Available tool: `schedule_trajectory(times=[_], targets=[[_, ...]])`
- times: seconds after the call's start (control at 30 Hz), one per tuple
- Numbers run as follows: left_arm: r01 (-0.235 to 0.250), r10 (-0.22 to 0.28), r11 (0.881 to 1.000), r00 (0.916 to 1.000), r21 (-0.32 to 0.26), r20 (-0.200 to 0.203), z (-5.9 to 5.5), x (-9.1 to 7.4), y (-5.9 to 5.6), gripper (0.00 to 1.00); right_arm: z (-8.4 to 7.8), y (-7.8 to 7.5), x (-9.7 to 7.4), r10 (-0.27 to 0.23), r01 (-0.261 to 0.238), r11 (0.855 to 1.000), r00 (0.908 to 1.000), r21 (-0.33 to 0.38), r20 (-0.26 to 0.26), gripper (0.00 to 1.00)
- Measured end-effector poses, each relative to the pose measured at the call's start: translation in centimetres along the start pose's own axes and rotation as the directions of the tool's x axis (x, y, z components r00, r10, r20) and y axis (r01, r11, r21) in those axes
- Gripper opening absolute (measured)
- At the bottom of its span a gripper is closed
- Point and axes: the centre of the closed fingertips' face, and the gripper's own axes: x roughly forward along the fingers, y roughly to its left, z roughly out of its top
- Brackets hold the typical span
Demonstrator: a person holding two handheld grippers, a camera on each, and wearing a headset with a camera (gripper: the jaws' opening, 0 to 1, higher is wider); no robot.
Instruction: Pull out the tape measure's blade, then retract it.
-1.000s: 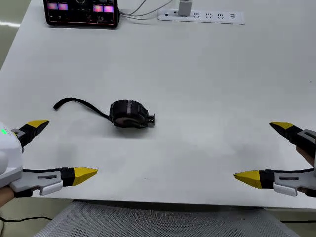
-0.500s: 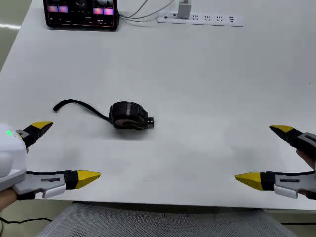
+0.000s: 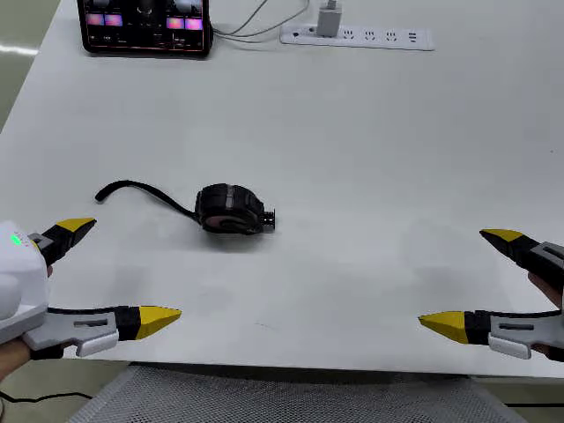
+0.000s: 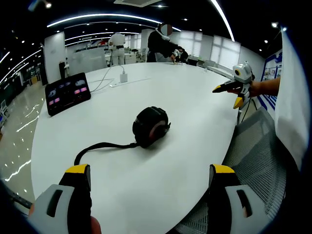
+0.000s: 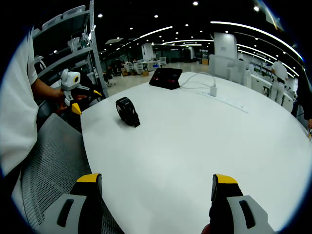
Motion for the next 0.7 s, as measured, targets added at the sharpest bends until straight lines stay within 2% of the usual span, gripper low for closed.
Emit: schedule_trajectory(times=[0.13, 0.3, 0.37, 0.4, 0.43, 0.57, 0.63, 0.67, 0.7], targets=[[-0.006, 0.006, 1.000, 1.0000, 0.002, 0.006, 0.11, 0.05, 0.10, 0.99, -0.04, -0.01, 0.00, 0.001, -0.001, 1.000, 1.0000, 0.002, 0.000, 0.92], [0.014, -0.014, 1.000, 0.9999, -0.008, 0.006, -0.03, 0.18, -0.18, 0.99, 0.05, -0.01, 0.00, -0.001, 0.000, 1.000, 1.0000, 0.008, 0.004, 0.92], [0.000, 0.000, 1.000, 1.0000, 0.010, 0.009, 0.02, 0.15, -0.03, 0.99, 0.06, -0.02, 0.01, -0.001, 0.001, 1.000, 1.0000, 0.009, 0.004, 0.92], [0.023, -0.023, 1.000, 0.9997, -0.006, -0.001, -0.13, 0.21, -0.43, 0.99, 0.08, -0.02, 0.01, -0.001, 0.001, 1.000, 1.0000, 0.010, 0.005, 0.92], [0.008, -0.008, 1.000, 1.0000, 0.004, 0.003, -0.07, 0.21, -0.21, 0.99, 0.09, 0.00, 0.02, 0.000, 0.000, 1.000, 1.0000, 0.011, 0.006, 0.92], [0.024, -0.024, 1.000, 0.9997, -0.001, -0.002, -0.18, 0.27, -0.56, 0.97, 0.06, 0.05, 0.07, 0.003, -0.003, 1.000, 1.0000, 0.013, 0.006, 0.92], [0.017, -0.017, 1.000, 0.9998, -0.003, 0.006, -0.05, 0.27, -0.38, 0.98, 0.02, 0.04, 0.09, 0.003, -0.003, 1.000, 1.0000, 0.012, 0.005, 0.92], [0.031, -0.031, 0.999, 0.9995, -0.026, 0.002, -0.15, 0.30, -0.54, 0.98, 0.00, 0.04, 0.09, 0.003, -0.003, 1.000, 1.0000, 0.012, 0.004, 0.92], [0.019, -0.019, 1.000, 0.9998, -0.020, 0.010, -0.02, 0.31, -0.34, 0.99, 0.00, 0.03, 0.10, 0.003, -0.003, 1.000, 1.0000, 0.012, 0.004, 0.92]])
